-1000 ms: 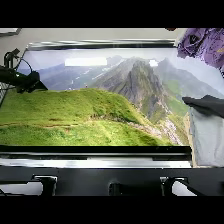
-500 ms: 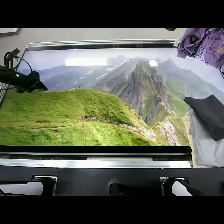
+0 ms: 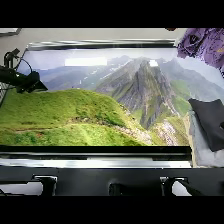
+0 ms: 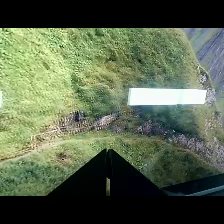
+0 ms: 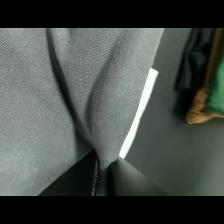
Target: Fold the clothes and pants, and hang the long-sleeved shirts on hangers.
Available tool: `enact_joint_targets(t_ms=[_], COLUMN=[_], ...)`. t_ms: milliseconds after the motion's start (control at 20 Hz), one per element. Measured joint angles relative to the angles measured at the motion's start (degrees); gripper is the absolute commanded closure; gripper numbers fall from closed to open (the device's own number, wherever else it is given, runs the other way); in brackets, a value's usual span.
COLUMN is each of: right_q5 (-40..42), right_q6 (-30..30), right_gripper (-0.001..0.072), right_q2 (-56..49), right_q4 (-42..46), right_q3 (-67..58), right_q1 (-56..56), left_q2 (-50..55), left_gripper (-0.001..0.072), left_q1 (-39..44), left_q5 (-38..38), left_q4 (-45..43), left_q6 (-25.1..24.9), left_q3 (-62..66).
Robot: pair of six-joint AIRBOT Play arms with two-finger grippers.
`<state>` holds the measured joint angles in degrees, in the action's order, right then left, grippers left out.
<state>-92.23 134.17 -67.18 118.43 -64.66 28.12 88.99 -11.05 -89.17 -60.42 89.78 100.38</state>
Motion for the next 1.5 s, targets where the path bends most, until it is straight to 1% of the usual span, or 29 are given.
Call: enact_joint_targets(t_ms=[350,400,450,500,550,700,750,800,950,1050,1100,1150,1200,1300,1500], right_q5=[-2.25,-2.71,-3.06,-3.67,-4.17,-2.99,-1.38,0.87,11.26,18.99,22.01,24.90,27.08,30.53,33.57], right_q6=[-1.77,-2.10,-2.19,-2.73,-3.39,-6.03,-7.39,-9.01,-16.17,-21.24,-22.88,-24.20,-24.98,-26.36,-27.69], right_gripper=[0.0674,0.0644,0.0528,0.0393,0.0321,0.0329,0.0367,0.0441,0.0463,0.0473,0.0589,0.0662,0.0677,0.0677,0.0677], right_q2=[0.44,0.46,0.46,0.46,0.48,0.92,1.42,2.08,4.46,5.35,5.51,5.49,5.31,4.61,3.32], right_q4=[2.01,2.14,2.29,2.51,2.69,2.45,1.55,0.26,-7.39,-13.05,-15.30,-17.33,-19.26,-23.08,-26.84], right_q3=[1.88,1.95,1.99,2.01,2.03,1.97,1.66,1.27,0.26,-0.04,-0.13,-0.20,-0.24,-0.26,-0.26], right_q1=[0.00,0.00,0.00,0.00,0.00,0.00,-0.02,-0.26,-4.02,-10.03,-13.44,-17.38,-21.11,-29.14,-42.60], left_q2=[0.00,0.00,0.00,0.00,0.00,0.00,-0.02,-0.07,-0.33,-0.83,-1.36,-2.36,-3.63,-6.78,-12.39], left_gripper=[0.0691,0.0691,0.0691,0.0691,0.0691,0.0692,0.0691,0.0692,0.0693,0.0693,0.0694,0.0693,0.0693,0.0693,0.0693], left_q1=[-0.02,0.00,-0.02,0.00,0.00,0.04,0.07,0.07,0.50,1.68,2.67,4.00,5.38,8.13,11.96], left_q5=[0.00,0.00,0.00,0.00,0.00,0.28,0.63,1.14,3.69,5.92,7.10,8.68,10.40,14.16,20.00], left_q4=[0.00,0.00,0.00,0.00,0.00,-0.20,-0.57,-0.81,-1.36,-2.62,-3.76,-5.70,-7.74,-11.39,-14.86], left_q6=[0.02,0.04,0.09,0.11,0.13,0.50,0.90,1.33,1.66,1.27,1.03,0.76,0.59,0.37,-0.02], left_q3=[0.00,0.00,0.00,0.00,0.00,0.00,0.00,0.00,0.00,-0.13,-0.55,-1.60,-3.15,-7.87,-16.59])
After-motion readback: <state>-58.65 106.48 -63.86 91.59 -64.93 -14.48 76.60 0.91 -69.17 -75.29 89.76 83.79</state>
